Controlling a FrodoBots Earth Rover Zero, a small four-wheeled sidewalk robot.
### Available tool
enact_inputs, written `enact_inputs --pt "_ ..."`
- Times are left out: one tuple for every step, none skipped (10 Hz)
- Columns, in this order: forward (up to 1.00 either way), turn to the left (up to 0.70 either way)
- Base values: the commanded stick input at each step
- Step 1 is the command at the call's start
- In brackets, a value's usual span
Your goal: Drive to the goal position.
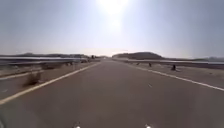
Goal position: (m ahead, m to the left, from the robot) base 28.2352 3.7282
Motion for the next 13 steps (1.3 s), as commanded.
enact_inputs --pt "0.7 0.0" --pt "0.7 0.0" --pt "0.7 0.0" --pt "0.7 0.0" --pt "0.7 0.0" --pt "0.7 0.0" --pt "0.7 0.0" --pt "0.7 0.0" --pt "0.7 0.0" --pt "0.7 0.0" --pt "0.7 0.0" --pt "0.7 0.0" --pt "0.7 0.0"
